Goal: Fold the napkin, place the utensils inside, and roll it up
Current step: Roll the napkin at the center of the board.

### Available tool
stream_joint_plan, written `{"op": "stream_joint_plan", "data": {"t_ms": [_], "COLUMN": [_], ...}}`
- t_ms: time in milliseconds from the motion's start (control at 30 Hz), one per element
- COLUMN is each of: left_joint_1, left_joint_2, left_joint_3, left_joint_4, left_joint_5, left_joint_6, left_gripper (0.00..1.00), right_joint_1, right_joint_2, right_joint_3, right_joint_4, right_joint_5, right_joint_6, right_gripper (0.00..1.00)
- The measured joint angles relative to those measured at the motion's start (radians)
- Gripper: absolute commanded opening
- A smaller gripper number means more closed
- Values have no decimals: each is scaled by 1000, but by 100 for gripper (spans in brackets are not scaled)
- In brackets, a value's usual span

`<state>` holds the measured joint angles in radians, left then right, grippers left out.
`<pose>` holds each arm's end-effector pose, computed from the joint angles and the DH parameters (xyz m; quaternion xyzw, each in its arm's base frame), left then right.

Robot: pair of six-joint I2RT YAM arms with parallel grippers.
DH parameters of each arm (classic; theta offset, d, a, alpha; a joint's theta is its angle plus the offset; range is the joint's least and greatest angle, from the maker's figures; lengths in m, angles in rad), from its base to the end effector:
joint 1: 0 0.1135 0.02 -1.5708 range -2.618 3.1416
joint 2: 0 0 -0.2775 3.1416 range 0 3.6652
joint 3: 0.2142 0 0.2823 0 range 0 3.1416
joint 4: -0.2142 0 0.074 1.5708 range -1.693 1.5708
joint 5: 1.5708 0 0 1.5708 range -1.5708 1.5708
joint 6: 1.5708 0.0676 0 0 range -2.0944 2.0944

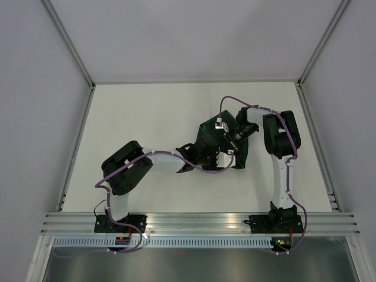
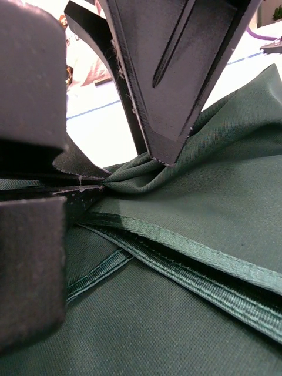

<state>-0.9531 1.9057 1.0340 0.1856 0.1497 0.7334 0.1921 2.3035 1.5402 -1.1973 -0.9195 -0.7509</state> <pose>0.2487 -0.3675 0.1138 0.6943 0.5754 -0.1140 0.4169 0.3851 0.1297 0.0661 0.3228 -0.8223 -0.4663 0.0468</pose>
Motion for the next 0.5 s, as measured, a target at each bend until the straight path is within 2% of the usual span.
{"op": "stream_joint_plan", "data": {"t_ms": [167, 333, 500], "left_joint_1": [0, 0, 0], "left_joint_2": [6, 47, 93], "left_joint_3": [22, 105, 192], "left_joint_4": [-39, -135, -235], "left_joint_5": [32, 87, 149], "left_joint_6": [42, 58, 56], "left_gripper": [59, 54, 29], "right_joint_1": [0, 0, -1], "right_joint_2": [2, 11, 17], "right_joint_3": [4, 14, 18], "right_joint_4": [-5, -18, -32], "right_joint_5": [0, 1, 2], "right_joint_6": [0, -2, -9], "right_gripper": [1, 0, 0]}}
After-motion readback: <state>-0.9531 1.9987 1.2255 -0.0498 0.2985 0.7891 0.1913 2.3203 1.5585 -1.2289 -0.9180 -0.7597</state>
